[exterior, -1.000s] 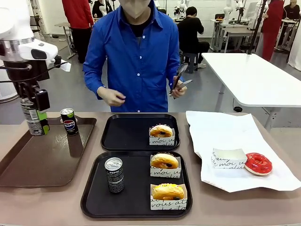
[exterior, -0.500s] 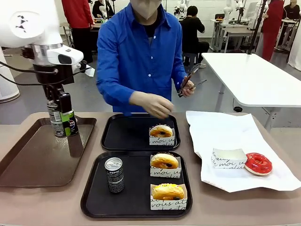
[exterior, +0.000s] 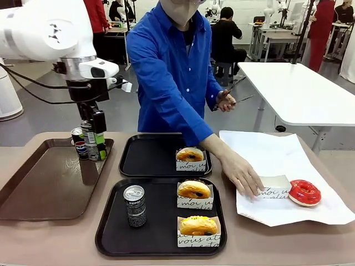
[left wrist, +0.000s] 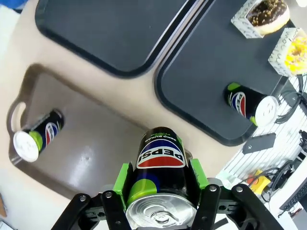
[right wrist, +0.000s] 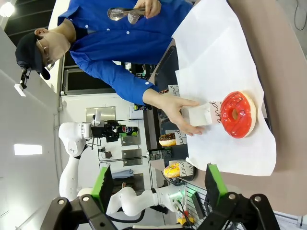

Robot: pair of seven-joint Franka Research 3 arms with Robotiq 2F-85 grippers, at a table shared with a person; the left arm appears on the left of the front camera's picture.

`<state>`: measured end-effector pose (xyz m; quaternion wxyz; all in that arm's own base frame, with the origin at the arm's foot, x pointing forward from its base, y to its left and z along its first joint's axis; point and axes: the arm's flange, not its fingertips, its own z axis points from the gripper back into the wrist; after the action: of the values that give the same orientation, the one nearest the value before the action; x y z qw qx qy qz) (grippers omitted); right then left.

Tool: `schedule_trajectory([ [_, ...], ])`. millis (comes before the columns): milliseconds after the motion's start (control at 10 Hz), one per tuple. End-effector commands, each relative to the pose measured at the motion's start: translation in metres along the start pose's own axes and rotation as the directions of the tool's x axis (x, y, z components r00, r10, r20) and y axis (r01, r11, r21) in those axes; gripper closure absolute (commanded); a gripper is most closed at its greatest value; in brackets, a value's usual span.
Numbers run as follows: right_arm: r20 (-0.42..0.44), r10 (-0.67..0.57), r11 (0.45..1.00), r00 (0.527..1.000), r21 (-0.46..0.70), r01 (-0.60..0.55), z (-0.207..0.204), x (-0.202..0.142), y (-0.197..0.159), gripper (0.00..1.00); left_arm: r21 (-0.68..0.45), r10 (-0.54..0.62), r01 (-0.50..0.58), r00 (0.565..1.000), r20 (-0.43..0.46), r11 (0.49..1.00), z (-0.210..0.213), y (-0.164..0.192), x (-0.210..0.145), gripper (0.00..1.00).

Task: Set up donuts and drinks on trays.
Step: Pick up one Pepsi coke from the Handle tray and place it on the Flat Tray without a Pepsi coke.

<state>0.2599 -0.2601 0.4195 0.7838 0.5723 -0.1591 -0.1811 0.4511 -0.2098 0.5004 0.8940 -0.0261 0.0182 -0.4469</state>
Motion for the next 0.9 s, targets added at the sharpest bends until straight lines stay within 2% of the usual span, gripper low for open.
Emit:
schedule_trajectory([
  [0,0.006,0.011,1.000,1.000,0.019,-0.011,0.000,0.001,-0.001,0.00,-0.007,-0.023,0.023,1.000,0.017,1.000,-0.004,0.007,0.030,0.41],
  [300,0.006,0.011,1.000,1.000,0.019,-0.011,0.000,0.001,-0.001,0.00,-0.093,-0.088,0.095,0.993,0.072,0.991,-0.021,0.016,0.054,0.41],
  [400,0.006,0.011,1.000,1.000,0.019,-0.011,0.000,0.001,-0.001,0.00,-0.138,-0.091,0.094,0.996,0.025,0.986,-0.019,0.019,0.043,0.41],
  [500,0.006,0.011,1.000,1.000,0.019,-0.011,0.000,0.001,-0.001,0.00,-0.184,-0.086,0.074,0.995,-0.056,0.980,-0.006,0.023,0.006,0.41],
  [600,0.006,0.011,1.000,1.000,0.019,-0.011,0.000,0.001,-0.001,0.00,-0.183,-0.084,0.061,0.989,-0.124,0.981,0.013,0.022,-0.052,0.41],
  [700,0.006,0.011,1.000,1.000,0.019,-0.011,0.000,0.001,-0.001,0.00,-0.164,-0.113,0.090,0.984,-0.141,0.982,0.020,0.010,-0.105,0.41],
  [800,0.006,0.011,1.000,1.000,0.019,-0.011,0.000,0.001,-0.001,0.00,-0.119,-0.103,0.089,0.988,-0.118,0.989,0.020,-0.005,-0.146,0.41],
])
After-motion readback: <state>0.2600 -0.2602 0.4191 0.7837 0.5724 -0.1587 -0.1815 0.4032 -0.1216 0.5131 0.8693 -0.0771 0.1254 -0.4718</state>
